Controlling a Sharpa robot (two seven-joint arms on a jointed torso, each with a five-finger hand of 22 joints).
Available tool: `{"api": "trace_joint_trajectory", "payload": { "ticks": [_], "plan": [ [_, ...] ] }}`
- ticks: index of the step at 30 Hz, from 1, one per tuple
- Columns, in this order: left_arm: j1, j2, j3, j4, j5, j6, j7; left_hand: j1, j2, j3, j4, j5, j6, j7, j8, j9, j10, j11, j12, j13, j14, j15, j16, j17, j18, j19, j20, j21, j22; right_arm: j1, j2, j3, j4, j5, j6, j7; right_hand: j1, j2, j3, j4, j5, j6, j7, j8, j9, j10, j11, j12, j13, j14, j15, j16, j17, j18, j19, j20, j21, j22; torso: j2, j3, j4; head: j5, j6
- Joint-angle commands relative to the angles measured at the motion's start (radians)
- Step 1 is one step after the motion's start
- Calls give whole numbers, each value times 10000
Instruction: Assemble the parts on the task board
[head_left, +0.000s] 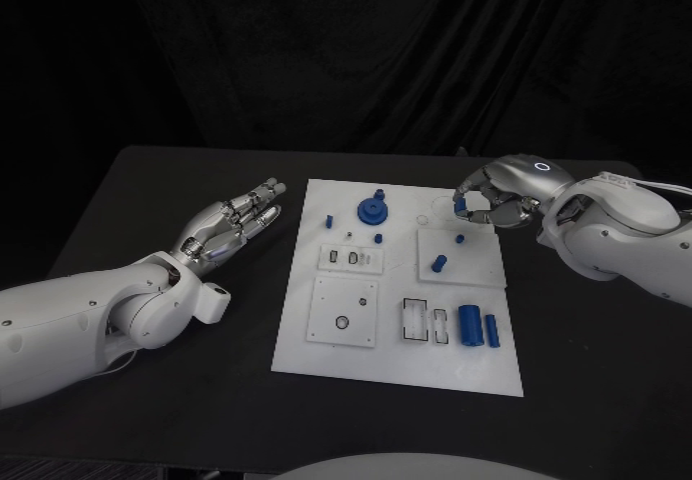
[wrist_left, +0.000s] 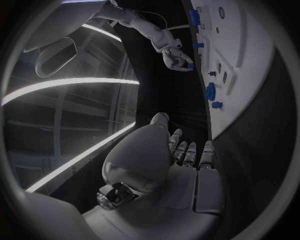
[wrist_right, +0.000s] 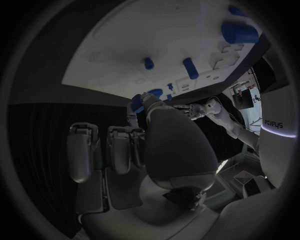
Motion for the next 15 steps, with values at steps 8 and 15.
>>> {"api": "trace_joint_trajectory", "payload": {
  "ticks": [8, 15],
  "plan": [
    [-17, 55, 6, 11, -54, 150, 436, -93, -19, 60, -11, -5, 21, 37, 48, 10, 24, 75, -10, 9, -5, 86, -37, -14, 71, -9, 55, -18, 13, 4, 581, -4, 963, -26, -417, -494, -15, 34, -41, -103, 31, 210, -27, 103, 143, 1041, -65, 26, 2634, 1054, -28, 30, 2634, 59, 515, -31, -42, 2340, 13, 3, 16, -69, 40],
    [-17, 77, 6, 28, -54, 159, 418, -95, -19, 64, -12, -7, 34, 41, 50, 12, 27, 79, -9, 10, -5, 89, -37, -14, 71, -10, 58, -19, 12, -315, 1226, -3, 914, -28, -251, -786, -18, 20, -57, -179, 32, 299, 25, 137, 179, 1041, -43, 26, 2634, 1054, -11, 30, 2634, 60, 519, -17, -43, 2339, 2, -24, 37, -157, 57]
  ]
}}
